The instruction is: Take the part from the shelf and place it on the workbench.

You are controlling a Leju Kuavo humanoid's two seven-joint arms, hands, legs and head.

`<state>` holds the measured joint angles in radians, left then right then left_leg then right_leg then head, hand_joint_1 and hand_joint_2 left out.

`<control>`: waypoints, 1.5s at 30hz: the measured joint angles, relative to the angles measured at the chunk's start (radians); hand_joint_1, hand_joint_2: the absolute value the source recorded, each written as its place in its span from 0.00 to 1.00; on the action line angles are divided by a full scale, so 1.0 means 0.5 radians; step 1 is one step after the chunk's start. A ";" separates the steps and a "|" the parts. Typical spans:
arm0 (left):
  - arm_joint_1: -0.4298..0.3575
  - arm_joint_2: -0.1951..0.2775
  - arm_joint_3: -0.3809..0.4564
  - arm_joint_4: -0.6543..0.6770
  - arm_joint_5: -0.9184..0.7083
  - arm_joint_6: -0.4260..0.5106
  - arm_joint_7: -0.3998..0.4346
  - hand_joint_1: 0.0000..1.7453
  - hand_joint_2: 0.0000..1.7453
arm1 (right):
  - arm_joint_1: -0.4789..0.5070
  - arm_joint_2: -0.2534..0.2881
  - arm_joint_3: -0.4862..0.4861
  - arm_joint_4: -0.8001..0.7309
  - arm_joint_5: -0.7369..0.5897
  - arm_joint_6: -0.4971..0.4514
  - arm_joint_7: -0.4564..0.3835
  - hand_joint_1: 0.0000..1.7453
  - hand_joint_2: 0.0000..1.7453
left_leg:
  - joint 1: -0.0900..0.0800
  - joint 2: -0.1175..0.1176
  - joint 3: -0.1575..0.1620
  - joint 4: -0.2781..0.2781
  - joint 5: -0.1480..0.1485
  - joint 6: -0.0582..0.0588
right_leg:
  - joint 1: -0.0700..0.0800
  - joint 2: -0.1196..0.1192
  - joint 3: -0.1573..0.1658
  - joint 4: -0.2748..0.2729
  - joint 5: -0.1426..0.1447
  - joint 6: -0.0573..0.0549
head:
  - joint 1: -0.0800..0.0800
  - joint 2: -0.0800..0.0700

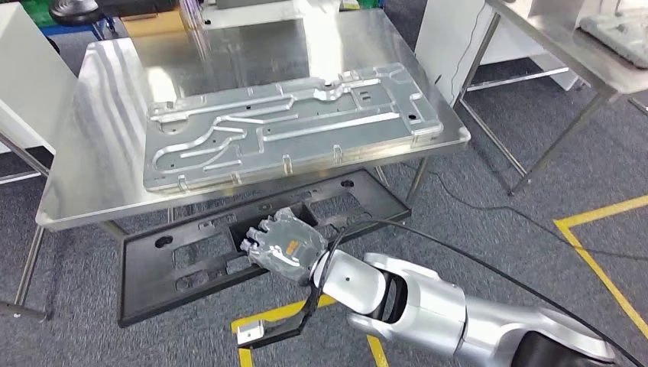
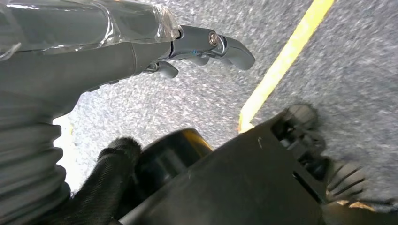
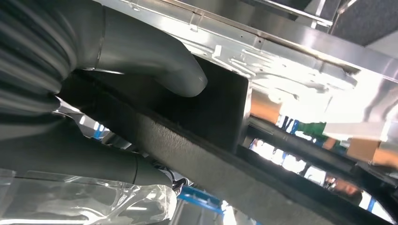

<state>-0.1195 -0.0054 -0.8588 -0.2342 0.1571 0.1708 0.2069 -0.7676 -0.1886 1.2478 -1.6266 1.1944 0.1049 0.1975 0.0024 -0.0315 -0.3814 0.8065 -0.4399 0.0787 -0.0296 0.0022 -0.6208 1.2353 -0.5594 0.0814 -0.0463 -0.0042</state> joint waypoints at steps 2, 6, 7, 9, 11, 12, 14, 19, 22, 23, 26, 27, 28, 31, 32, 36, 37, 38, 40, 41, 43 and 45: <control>0.017 -0.002 -0.001 0.000 0.000 -0.001 -0.010 0.00 1.00 | 0.011 -0.009 0.008 0.006 0.000 0.000 0.000 1.00 1.00 | 0.002 -0.015 0.143 -0.091 -0.035 -0.003 | 0.007 0.000 -0.105 -0.099 -0.120 -0.016 | 0.005 0.000; 0.036 -0.008 -0.002 0.001 0.000 0.000 -0.012 0.00 1.00 | 0.020 -0.023 0.018 0.017 0.000 0.000 -0.001 1.00 1.00 | -0.008 -0.034 0.333 -0.138 -0.179 -0.030 | 0.052 0.006 -0.210 -0.634 0.503 -0.093 | 0.009 0.000; 0.035 -0.011 -0.003 0.001 -0.001 0.000 -0.012 0.00 1.00 | 0.023 -0.024 0.021 0.019 -0.001 -0.001 -0.002 1.00 1.00 | -0.015 -0.035 0.354 -0.123 -0.231 -0.040 | 0.062 0.013 -0.227 -0.701 0.667 -0.110 | 0.006 0.000; 0.017 -0.010 -0.004 0.001 -0.002 0.002 -0.012 0.00 1.00 | 0.017 -0.023 0.018 0.016 0.000 -0.001 -0.003 1.00 1.00 | -0.019 -0.035 0.359 -0.054 -0.286 -0.056 | 0.065 0.021 -0.251 -0.661 0.704 -0.135 | 0.003 0.000; -0.005 -0.005 -0.004 0.001 -0.003 0.003 -0.013 0.00 1.00 | -0.001 -0.015 0.012 0.010 0.006 -0.002 -0.002 1.00 1.00 | -0.016 -0.013 0.286 0.138 -0.282 -0.073 | 0.057 0.023 -0.245 -0.621 0.642 -0.156 | 0.001 0.001; -0.008 -0.003 -0.005 0.001 -0.004 0.003 -0.013 0.00 1.00 | -0.005 -0.012 0.013 0.010 0.010 -0.003 -0.002 1.00 1.00 | -0.017 0.000 0.212 0.287 -0.300 -0.083 | 0.051 0.025 -0.227 -0.620 0.621 -0.163 | -0.002 0.000; -0.007 -0.003 -0.005 0.001 0.000 0.004 -0.011 0.00 1.00 | 0.000 -0.015 0.017 0.012 0.018 -0.001 -0.004 1.00 1.00 | -0.015 0.023 0.050 0.558 -0.433 -0.104 | 0.045 0.028 -0.185 -0.620 0.583 -0.168 | -0.009 0.000; -0.013 -0.003 -0.005 0.001 0.009 0.006 0.003 0.00 1.00 | 0.007 -0.028 0.021 0.016 0.029 0.005 -0.005 1.00 1.00 | -0.014 0.027 -0.128 0.459 -0.374 -0.105 | 0.049 0.030 -0.106 -0.621 0.522 -0.163 | -0.009 0.000; -0.013 -0.004 -0.005 0.001 0.006 0.006 0.010 0.00 1.00 | 0.003 -0.028 0.021 0.016 0.036 0.009 -0.006 1.00 1.00 | -0.030 0.032 -0.112 0.171 -0.098 -0.070 | 0.044 0.029 -0.090 -0.633 0.524 -0.149 | -0.007 0.000; -0.015 -0.003 -0.005 0.001 0.005 0.006 0.010 0.00 1.00 | 0.001 -0.028 0.021 0.016 0.039 0.011 -0.006 1.00 1.00 | -0.039 0.032 -0.112 0.146 -0.083 -0.058 | 0.038 0.028 -0.088 -0.639 0.529 -0.137 | -0.007 0.000; -0.023 -0.004 -0.006 0.001 -0.003 0.006 0.009 0.00 1.00 | -0.010 -0.023 0.020 0.015 0.044 0.017 -0.011 1.00 1.00 | -0.042 0.029 -0.094 0.115 -0.053 -0.025 | 0.035 0.024 -0.088 -0.637 0.528 -0.098 | -0.008 0.000; -0.024 -0.005 -0.007 0.001 -0.007 0.006 0.009 0.00 1.00 | -0.018 -0.021 0.020 0.015 0.046 0.020 -0.013 1.00 1.00 | -0.035 0.032 -0.080 0.103 -0.040 -0.017 | 0.037 0.021 -0.108 -0.586 0.496 -0.089 | -0.006 0.000; -0.025 -0.005 -0.009 0.001 -0.010 0.006 0.008 0.00 1.00 | -0.026 -0.021 0.020 0.015 0.048 0.024 -0.014 1.00 1.00 | -0.028 0.036 -0.067 0.095 -0.031 -0.013 | 0.039 0.018 -0.152 -0.484 0.442 -0.081 | -0.004 0.000; -0.023 -0.005 -0.016 0.001 -0.013 0.005 0.007 0.00 1.00 | -0.034 -0.024 0.022 0.015 0.053 0.039 -0.015 1.00 1.00 | -0.027 0.044 -0.059 0.103 -0.035 -0.006 | 0.034 0.014 -0.335 -0.070 0.281 -0.062 | -0.001 0.000; -0.023 -0.005 -0.018 0.001 -0.013 0.005 0.007 0.00 1.00 | -0.034 -0.025 0.025 0.016 0.053 0.042 -0.015 1.00 1.00 | -0.027 0.045 -0.056 0.107 -0.041 -0.007 | 0.032 0.012 -0.351 -0.026 0.280 -0.058 | -0.001 0.000; -0.025 -0.004 -0.030 0.001 -0.019 0.005 0.002 0.00 1.00 | -0.048 -0.025 0.032 0.015 0.057 0.047 -0.016 1.00 1.00 | -0.027 0.042 -0.039 0.151 -0.107 -0.036 | 0.022 0.004 -0.097 -0.441 0.428 -0.051 | -0.001 0.000; -0.026 -0.003 -0.034 0.001 -0.021 0.005 0.002 0.00 1.00 | -0.054 -0.024 0.034 0.015 0.058 0.050 -0.016 1.00 1.00 | -0.030 0.043 -0.041 0.164 -0.128 -0.046 | 0.022 0.005 -0.046 -0.522 0.430 -0.061 | -0.001 0.000; -0.027 -0.002 -0.035 0.001 -0.021 0.004 0.001 0.00 1.00 | -0.058 -0.024 0.036 0.015 0.060 0.053 -0.016 1.00 1.00 | -0.034 0.043 -0.044 0.172 -0.146 -0.055 | 0.025 0.007 -0.028 -0.546 0.408 -0.075 | -0.002 0.000; -0.030 0.000 -0.036 0.001 -0.021 0.003 0.000 0.00 1.00 | -0.061 -0.024 0.037 0.014 0.060 0.055 -0.016 1.00 1.00 | -0.035 0.044 -0.040 0.175 -0.171 -0.071 | 0.030 0.011 -0.029 -0.537 0.381 -0.108 | -0.004 0.000; -0.031 0.001 -0.036 0.001 -0.022 0.002 0.000 0.00 1.00 | -0.062 -0.023 0.037 0.014 0.060 0.056 -0.016 1.00 1.00 | -0.032 0.045 -0.042 0.193 -0.186 -0.081 | 0.030 0.012 -0.024 -0.536 0.370 -0.121 | -0.005 0.000; -0.034 0.003 -0.037 0.001 -0.021 0.002 -0.004 0.00 1.00 | -0.066 -0.020 0.036 0.014 0.061 0.056 -0.015 1.00 1.00 | -0.022 0.047 -0.121 0.357 -0.259 -0.105 | 0.025 0.012 -0.007 -0.538 0.351 -0.141 | -0.008 0.000; -0.042 0.004 -0.036 0.001 -0.019 0.002 -0.009 0.00 1.00 | -0.064 -0.020 0.037 0.014 0.063 0.056 -0.015 1.00 1.00 | -0.014 0.047 -0.313 0.680 -0.368 -0.125 | 0.025 0.011 0.013 -0.538 0.328 -0.149 | -0.010 0.000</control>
<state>-0.1404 -0.0034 -0.8770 -0.2338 0.1474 0.1720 0.2022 -0.7997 -0.1987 1.2661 -1.6196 1.2257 0.1329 0.1899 -0.0047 -0.0080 -0.5377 1.1464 -0.6237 0.0161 -0.0172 0.0076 -0.6145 0.9665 -0.3956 0.0067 -0.0516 -0.0042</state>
